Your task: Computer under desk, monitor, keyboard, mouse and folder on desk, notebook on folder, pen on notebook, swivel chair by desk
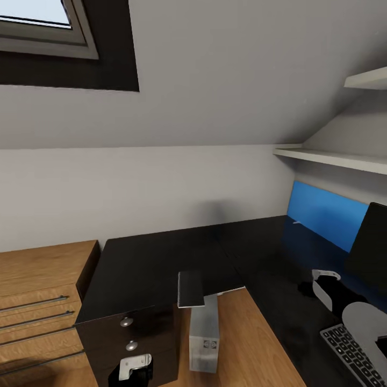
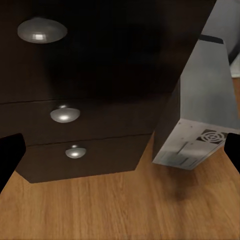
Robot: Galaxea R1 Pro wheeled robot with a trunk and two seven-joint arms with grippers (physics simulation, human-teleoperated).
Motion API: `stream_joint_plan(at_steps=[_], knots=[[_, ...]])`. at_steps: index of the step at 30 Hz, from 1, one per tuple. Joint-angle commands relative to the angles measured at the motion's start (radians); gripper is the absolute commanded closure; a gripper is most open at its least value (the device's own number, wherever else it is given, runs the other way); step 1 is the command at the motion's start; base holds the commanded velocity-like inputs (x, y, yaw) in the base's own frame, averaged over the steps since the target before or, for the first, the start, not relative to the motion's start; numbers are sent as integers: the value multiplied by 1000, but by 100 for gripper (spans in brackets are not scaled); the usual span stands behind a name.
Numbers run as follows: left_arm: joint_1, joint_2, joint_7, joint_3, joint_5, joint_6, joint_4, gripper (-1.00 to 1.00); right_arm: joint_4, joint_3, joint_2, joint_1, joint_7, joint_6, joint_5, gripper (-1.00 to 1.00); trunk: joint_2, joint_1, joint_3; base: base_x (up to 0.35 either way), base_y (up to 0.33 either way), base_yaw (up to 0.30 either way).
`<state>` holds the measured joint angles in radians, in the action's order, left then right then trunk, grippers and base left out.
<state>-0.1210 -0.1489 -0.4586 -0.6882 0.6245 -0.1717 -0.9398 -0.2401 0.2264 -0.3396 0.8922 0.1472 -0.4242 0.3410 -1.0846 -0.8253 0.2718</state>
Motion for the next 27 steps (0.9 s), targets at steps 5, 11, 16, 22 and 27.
stream_joint_plan(at_steps=[5, 11, 16, 22, 27], knots=[[-2, -1, -10, -7, 11, -8, -3, -100, 39, 14, -2, 1, 3, -6, -14, 100, -1, 0, 1, 0, 0, 0], [-2, -1, -11, -7, 11, -6, -7, -100, 51, 14, -2, 1, -50, -5, -146, 100, -1, 0, 1, 0, 0, 0], [-2, 1, -11, -10, 11, -4, -9, -100, 53, 13, -4, 1, -100, -5, -205, 100, -1, 0, 1, 0, 0, 0], [-2, 4, -11, -16, 11, 30, -10, -100, 51, 12, -7, 1, -112, -5, -218, 100, -1, 0, 1, 0, 0, 0], [-2, 5, -11, -17, 11, 37, -10, -100, 48, 7, -20, 1, -114, -9, -217, 100, -1, 0, 1, 0, 0, 0]])
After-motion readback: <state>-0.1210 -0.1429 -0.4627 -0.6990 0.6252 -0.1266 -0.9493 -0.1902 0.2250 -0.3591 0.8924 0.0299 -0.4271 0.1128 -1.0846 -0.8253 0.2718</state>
